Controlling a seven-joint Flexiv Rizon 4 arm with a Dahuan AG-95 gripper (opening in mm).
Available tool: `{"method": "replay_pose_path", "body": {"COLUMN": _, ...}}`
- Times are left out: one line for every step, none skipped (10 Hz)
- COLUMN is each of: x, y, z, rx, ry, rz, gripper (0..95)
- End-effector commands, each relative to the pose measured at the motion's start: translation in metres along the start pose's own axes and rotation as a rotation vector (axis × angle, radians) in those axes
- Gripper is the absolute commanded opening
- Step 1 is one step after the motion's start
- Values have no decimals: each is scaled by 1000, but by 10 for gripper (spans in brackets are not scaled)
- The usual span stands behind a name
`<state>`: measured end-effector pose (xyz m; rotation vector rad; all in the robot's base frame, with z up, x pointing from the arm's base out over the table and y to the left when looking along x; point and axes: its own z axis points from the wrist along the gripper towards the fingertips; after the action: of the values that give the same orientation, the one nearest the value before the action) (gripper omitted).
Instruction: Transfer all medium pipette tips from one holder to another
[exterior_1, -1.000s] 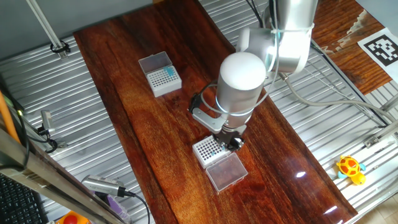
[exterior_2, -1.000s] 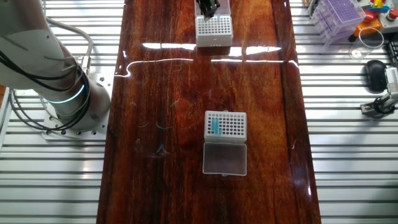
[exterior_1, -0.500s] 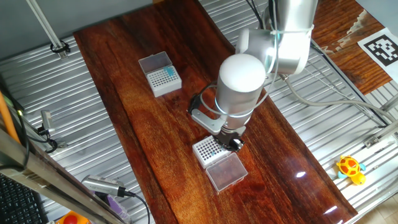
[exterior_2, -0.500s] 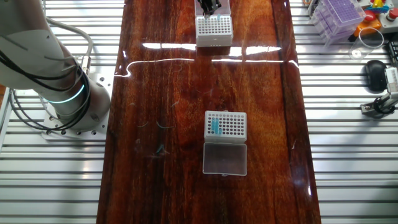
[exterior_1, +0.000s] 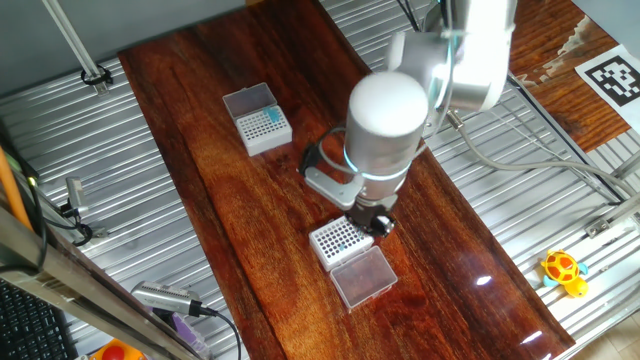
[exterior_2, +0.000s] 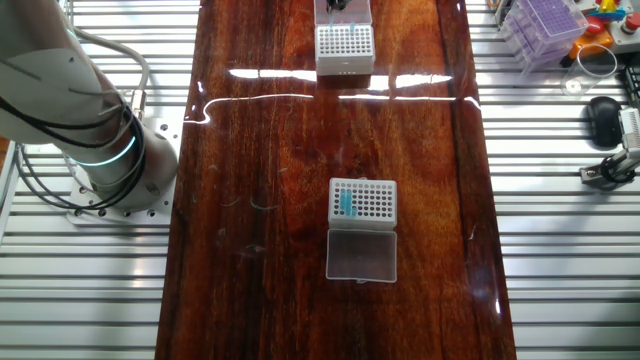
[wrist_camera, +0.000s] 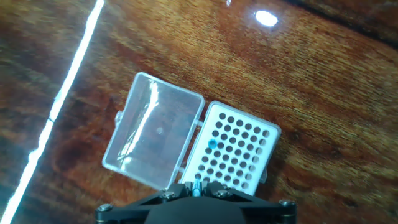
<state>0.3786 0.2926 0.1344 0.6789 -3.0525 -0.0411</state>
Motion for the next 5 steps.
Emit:
{"method": "replay_pose_path", "body": {"x": 4, "y": 3, "z": -22, "rx": -5, "ry": 10, "rz": -3, "gripper": 0}}
{"method": "replay_pose_path", "body": {"x": 6, "y": -2, "z": -28, "rx": -5, "ry": 13, "rz": -14, "gripper": 0}}
{"method": "replay_pose_path", "body": {"x": 10, "y": -15, "z": -31, "rx": -7, "ry": 14, "rz": -41, "gripper": 0}}
{"method": "replay_pose_path", "body": {"x": 19, "y": -43, "z": -35, "rx": -10, "ry": 18, "rz": -96, "gripper": 0}}
{"method": "replay_pose_path", "body": {"x": 24, "y": -58, "z": -36, "rx": -12, "ry": 21, "rz": -123, "gripper": 0}}
